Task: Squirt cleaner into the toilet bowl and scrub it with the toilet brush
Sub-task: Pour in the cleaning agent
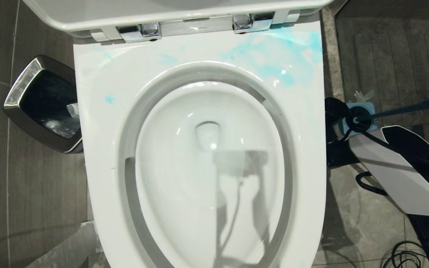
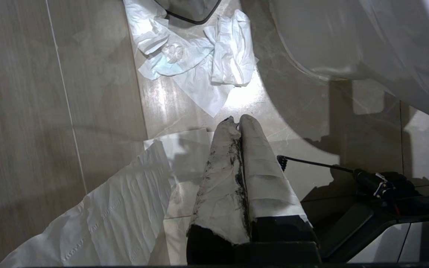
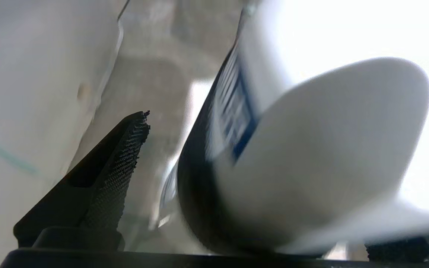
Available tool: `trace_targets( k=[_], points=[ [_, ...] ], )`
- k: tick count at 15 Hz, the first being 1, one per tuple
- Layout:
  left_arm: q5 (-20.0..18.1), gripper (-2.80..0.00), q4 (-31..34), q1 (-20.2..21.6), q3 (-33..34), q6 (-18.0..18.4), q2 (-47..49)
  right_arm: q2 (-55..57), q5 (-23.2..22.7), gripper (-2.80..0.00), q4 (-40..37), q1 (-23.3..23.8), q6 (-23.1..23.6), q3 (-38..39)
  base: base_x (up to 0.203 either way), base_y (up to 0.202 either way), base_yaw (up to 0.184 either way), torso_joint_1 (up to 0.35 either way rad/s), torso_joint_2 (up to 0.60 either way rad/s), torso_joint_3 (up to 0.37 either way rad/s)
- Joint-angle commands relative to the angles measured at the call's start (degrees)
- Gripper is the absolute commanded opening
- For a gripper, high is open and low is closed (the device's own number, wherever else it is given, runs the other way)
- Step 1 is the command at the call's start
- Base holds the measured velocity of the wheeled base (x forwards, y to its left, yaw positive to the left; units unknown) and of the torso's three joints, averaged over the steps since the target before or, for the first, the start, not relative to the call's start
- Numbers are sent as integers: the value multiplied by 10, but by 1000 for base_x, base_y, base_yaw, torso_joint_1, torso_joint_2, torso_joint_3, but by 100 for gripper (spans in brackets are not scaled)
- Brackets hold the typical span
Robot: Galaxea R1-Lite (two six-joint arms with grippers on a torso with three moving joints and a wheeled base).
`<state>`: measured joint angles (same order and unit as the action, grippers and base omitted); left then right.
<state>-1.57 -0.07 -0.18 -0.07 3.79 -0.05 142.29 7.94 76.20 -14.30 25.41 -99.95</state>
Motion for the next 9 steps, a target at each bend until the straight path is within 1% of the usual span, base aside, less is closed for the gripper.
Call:
trace_targets(
  k=[1, 4, 9],
  points=[
    [0, -280, 0, 0, 1, 1, 0, 8, 1, 0, 2, 1, 3, -25, 0, 0, 0, 0, 0, 0],
    [0, -280, 0, 0, 1, 0, 0, 16, 0, 0, -2, 0, 7, -42, 0, 0, 0, 0, 0, 0],
    [0, -280, 0, 0, 1, 1, 0, 21, 0, 0, 0, -1, 16, -37, 0, 0, 0, 0, 0, 0]
  ],
)
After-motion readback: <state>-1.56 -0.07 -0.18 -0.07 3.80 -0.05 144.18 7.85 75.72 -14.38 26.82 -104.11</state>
